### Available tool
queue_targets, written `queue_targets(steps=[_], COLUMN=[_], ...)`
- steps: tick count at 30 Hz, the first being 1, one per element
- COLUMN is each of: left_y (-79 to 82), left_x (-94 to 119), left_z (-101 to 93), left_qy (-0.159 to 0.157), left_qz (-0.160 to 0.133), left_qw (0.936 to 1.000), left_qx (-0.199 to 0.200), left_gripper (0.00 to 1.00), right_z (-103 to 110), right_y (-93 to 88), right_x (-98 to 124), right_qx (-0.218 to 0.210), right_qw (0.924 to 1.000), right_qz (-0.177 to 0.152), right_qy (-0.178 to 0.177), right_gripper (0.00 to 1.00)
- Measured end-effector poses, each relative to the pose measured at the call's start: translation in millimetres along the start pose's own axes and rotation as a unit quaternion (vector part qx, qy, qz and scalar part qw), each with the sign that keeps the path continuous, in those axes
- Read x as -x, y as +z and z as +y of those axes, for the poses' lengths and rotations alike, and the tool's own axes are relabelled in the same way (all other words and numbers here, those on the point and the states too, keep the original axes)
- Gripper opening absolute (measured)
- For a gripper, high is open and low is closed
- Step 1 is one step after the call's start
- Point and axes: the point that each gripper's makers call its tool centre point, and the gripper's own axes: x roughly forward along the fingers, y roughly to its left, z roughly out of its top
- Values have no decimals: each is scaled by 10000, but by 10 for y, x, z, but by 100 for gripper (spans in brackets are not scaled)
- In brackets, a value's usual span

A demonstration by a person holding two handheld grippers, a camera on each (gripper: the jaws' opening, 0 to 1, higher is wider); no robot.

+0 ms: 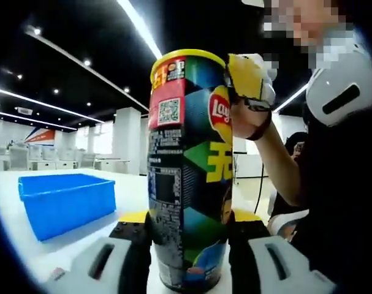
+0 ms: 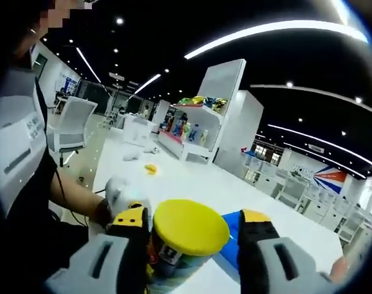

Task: Open the lid of the chip container on the table, take out the chips, place them into the box in front of the container, and close the lid

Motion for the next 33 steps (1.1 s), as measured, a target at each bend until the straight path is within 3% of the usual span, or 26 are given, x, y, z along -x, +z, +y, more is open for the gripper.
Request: queue_targets(steps=[5,9,17,22,33], left_y=[3,9,17,20,30], left_x=[-7,11,28,41,61], left_z=[-11,-25,-19,-23,-31], left_qy=[-6,-16,-5,-15,-37], left_qz=[-3,-31,-40,-42,-42], left_qw=[10000,10000,9999,9999,9999], left_qx=[25,54,108,123,154], left_gripper=[50,50,50,50,50], right_z=[31,-1,-18,-36,-31], right_y=[17,33,41,62,85], right_x=[-9,7,11,34,50], right_qx=[-180,-662,-911,-1296,-1537], right_qw=[9998,9978,9956,9911,9870], right_qz=[-47,-49,-209,-310,-462], right_qy=[56,15,6,14,44], right_gripper=[46,43,41,41,41])
